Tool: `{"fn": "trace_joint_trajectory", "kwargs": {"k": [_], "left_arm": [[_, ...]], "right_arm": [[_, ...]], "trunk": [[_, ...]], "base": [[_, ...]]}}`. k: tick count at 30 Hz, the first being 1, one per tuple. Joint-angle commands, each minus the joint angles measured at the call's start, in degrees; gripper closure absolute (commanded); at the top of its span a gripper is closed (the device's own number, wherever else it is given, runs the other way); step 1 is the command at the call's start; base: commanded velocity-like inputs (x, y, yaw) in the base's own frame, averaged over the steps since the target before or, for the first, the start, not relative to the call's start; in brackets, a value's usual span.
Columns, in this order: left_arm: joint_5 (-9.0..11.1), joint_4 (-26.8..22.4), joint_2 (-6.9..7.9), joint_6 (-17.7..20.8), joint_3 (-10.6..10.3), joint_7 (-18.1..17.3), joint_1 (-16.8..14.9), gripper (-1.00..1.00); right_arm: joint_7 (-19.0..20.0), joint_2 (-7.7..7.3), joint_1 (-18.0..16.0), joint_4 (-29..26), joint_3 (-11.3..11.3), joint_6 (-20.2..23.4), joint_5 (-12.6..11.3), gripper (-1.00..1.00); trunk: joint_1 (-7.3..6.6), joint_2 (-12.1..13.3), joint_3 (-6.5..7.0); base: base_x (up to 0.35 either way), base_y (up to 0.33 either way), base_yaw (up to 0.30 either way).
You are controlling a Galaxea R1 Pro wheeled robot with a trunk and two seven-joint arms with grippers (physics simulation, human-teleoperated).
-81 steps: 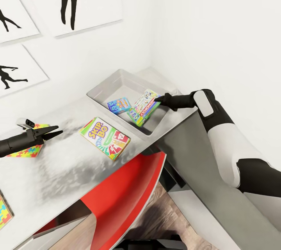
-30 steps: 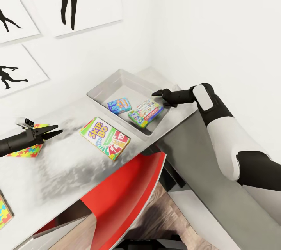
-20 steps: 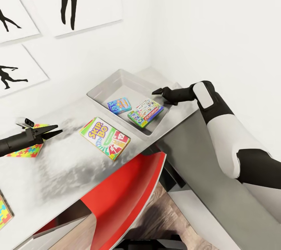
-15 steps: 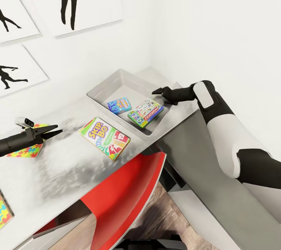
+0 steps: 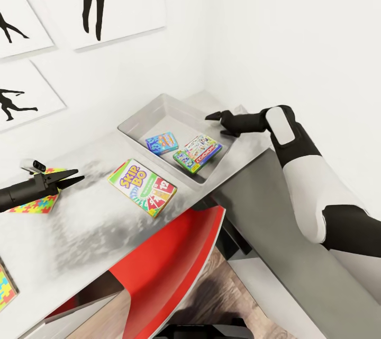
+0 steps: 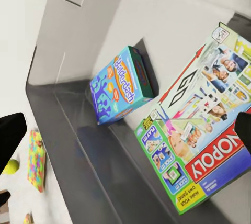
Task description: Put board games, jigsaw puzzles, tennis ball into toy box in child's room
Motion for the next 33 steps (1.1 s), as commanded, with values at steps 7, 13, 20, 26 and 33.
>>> {"fn": "trace_joint_trajectory", "kwargs": {"k": [7,13,20,26,33], "left_arm": [[-0.02,0.0,0.02,0.61,0.0,-0.25,-0.03,-1.0],[-0.01,0.0,0.02,0.63,0.0,-0.25,-0.03,-1.0],[-0.01,-0.05,0.02,0.69,0.0,-0.27,-0.03,-1.0],[-0.01,-0.28,0.02,0.72,0.0,-0.32,-0.03,-1.0],[-0.01,-2.41,0.09,1.66,0.0,-0.35,-0.03,-1.0]], "right_arm": [[0.64,-0.19,0.14,-0.65,-0.07,0.24,-0.28,-1.0],[0.67,-0.15,0.27,-1.12,-0.03,0.24,-0.36,-1.0],[0.68,-0.11,0.36,-3.64,0.06,0.24,-0.36,-1.0],[0.73,-0.02,0.38,-4.2,0.07,0.24,-0.37,-1.0],[0.74,0.04,0.38,-4.28,0.09,0.2,-0.37,-1.0]], "trunk": [[0.03,-0.09,-0.08],[0.03,-0.09,-0.08],[0.03,-0.09,-0.08],[0.03,-0.09,-0.08],[0.03,-0.09,-0.08]], "base": [[0.0,0.0,0.0],[0.0,0.0,0.0],[0.0,0.0,0.0],[0.0,0.0,0.0],[0.0,0.0,0.0]]}}
